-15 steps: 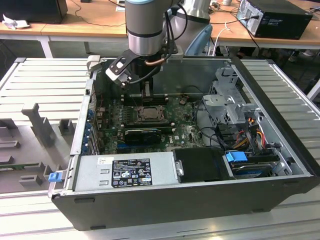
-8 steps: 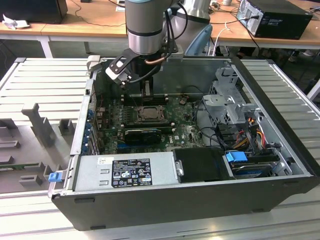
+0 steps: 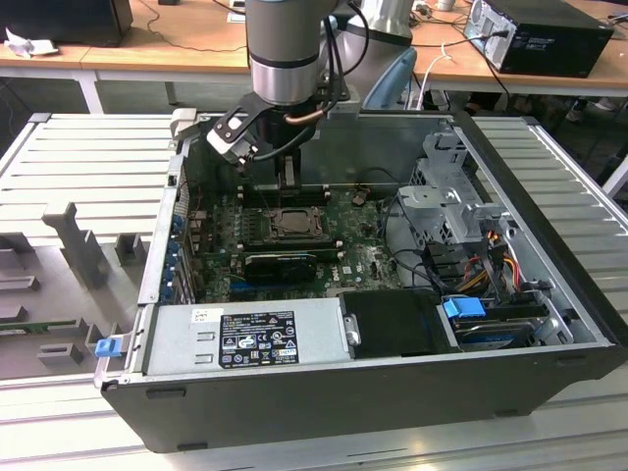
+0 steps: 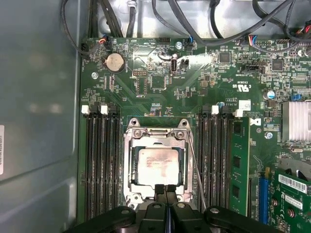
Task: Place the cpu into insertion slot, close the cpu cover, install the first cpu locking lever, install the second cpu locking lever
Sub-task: 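Install the first cpu locking lever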
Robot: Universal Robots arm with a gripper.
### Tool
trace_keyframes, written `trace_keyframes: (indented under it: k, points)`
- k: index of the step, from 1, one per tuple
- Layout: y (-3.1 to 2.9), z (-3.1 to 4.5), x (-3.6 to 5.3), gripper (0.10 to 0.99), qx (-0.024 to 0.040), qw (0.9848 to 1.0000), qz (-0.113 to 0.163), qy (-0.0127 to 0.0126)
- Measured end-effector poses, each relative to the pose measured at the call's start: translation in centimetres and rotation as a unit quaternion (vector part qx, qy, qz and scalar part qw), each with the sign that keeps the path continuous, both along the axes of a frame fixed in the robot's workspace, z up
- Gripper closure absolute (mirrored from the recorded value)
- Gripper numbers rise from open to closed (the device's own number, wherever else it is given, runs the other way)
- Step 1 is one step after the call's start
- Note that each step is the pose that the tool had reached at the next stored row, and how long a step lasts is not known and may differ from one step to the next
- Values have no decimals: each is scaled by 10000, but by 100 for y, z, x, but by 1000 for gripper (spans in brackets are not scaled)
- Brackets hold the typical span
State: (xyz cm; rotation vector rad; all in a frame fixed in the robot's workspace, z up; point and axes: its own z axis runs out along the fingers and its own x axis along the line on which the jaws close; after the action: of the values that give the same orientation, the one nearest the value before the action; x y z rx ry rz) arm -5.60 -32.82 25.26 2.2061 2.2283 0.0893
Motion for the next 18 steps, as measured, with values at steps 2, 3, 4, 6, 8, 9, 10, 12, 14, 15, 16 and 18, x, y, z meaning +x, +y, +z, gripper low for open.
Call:
trace_keyframes:
  k: [2,3,4,6,8,9,10,12,14,15,16,18]
  points:
    - [0,8,0,980,0,10000,0,0]
    - [0,11,0,980,0,10000,0,0]
    - [0,13,0,980,0,10000,0,0]
    - [0,19,0,980,-1,10000,0,0]
    - [0,32,0,980,0,10000,0,0]
    - [0,35,0,980,1,10000,0,0]
    - [0,44,0,980,-1,10000,0,1]
    - [0,64,0,980,0,10000,0,0]
    - [0,79,0,980,0,10000,0,0]
    - [0,86,0,980,-1,10000,0,0]
    - [0,109,0,980,0,10000,1,0]
    - [0,152,0,980,0,10000,5,0]
